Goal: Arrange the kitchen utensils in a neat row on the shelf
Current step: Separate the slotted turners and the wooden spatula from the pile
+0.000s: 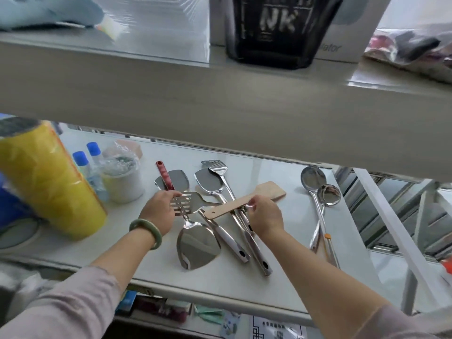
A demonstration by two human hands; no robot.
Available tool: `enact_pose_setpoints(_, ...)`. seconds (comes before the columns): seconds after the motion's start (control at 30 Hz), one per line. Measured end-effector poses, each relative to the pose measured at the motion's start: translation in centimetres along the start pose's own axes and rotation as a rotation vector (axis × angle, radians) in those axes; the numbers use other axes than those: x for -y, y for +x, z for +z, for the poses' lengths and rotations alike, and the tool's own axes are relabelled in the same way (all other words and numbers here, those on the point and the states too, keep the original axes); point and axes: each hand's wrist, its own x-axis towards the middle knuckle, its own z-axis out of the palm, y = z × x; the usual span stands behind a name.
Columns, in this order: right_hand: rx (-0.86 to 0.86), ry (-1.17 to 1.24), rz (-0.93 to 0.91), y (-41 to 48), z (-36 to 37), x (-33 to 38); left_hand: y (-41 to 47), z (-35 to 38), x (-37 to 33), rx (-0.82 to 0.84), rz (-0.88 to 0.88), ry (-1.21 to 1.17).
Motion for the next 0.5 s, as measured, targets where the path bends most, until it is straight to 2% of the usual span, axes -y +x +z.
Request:
enact_pose_setpoints(0.13, 0.071, 0.038, 0.162, -0.4, 1.0, 0.3, -0.4, 0.0, 0.7, 0.024, 0.058, -0.009)
enact_pose_setpoints(0.33, 0.096, 0.087, 0.193, -0.6, 1.4, 0.9, -0.2, 1.3, -1.0, 0.076, 0.213, -0.041)
enact_pose_setpoints(0.5, 0.113, 0.069, 0.186, -1.4, 1.4, 1.3, 0.1, 3.9, -4.2, 0.211, 0.284, 0.045)
